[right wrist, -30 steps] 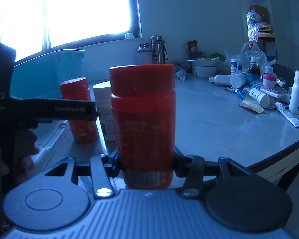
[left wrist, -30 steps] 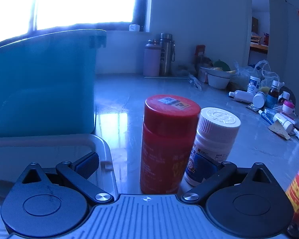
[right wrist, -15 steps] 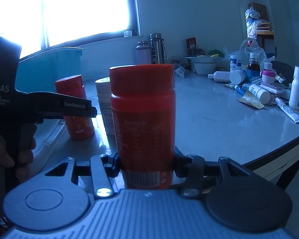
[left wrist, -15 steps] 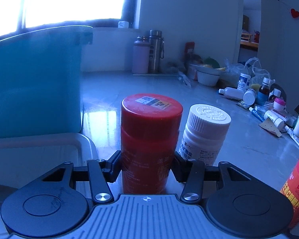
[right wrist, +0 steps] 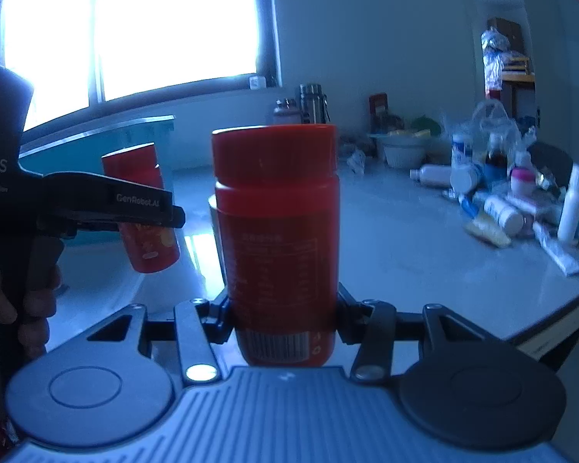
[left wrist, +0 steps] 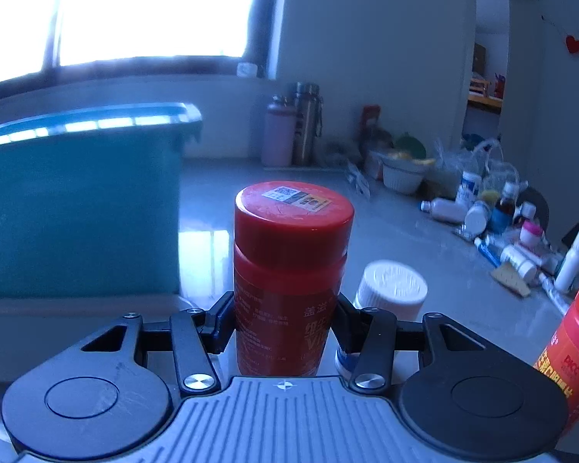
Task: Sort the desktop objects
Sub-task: 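Carry both red bottles over the teal bin with both tools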
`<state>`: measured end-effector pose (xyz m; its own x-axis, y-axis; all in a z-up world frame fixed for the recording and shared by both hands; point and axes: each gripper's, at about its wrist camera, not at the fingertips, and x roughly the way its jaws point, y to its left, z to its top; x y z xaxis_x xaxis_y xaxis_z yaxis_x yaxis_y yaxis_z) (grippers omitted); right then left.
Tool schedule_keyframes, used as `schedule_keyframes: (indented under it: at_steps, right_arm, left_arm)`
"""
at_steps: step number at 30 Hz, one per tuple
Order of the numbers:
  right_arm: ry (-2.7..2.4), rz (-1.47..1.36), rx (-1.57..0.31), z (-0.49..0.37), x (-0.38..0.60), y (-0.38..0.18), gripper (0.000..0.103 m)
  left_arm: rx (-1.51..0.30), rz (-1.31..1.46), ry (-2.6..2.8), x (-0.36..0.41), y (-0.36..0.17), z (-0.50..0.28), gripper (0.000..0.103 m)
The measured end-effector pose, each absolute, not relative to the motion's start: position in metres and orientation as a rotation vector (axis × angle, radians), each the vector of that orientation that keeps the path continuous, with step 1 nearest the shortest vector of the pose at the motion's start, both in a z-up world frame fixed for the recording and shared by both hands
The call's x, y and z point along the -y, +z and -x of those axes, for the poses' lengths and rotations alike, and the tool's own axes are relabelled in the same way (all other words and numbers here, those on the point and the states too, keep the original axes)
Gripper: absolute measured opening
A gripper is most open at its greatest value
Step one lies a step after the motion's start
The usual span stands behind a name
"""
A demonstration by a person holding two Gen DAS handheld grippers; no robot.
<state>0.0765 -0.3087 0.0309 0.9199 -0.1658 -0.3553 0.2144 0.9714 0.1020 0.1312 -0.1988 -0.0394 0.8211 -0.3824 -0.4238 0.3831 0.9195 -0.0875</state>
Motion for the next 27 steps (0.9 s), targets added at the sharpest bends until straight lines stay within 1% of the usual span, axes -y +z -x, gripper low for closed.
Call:
schedule_keyframes:
  at_steps: [9, 15, 21, 27]
  right_arm:
    - [-0.152, -0.071, -0.276, -0.094, 0.293, 0.110, 0.050]
    - [-0.091, -0.054, -0.203, -0.121, 0.275, 0.164, 0.050]
    - [-0.018, -0.042, -0.166, -0.154, 0.252, 0.199, 0.050]
    - [0.052, -0.037, -0.154, -0.195, 0.225, 0.222, 0.050]
  left_arm:
    - [-0.413, 0.044, -0.366, 0.171, 0.036, -0.131, 0.051]
    - [-0.400, 0.087, -0.319, 0.136, 0.092, -0.143, 0.051]
    - [-0.346, 0.101, -0.257, 0.098, 0.143, -0.159, 0.051]
    - [-0.332, 0.112, -0.187, 0.052, 0.177, -0.181, 0.051]
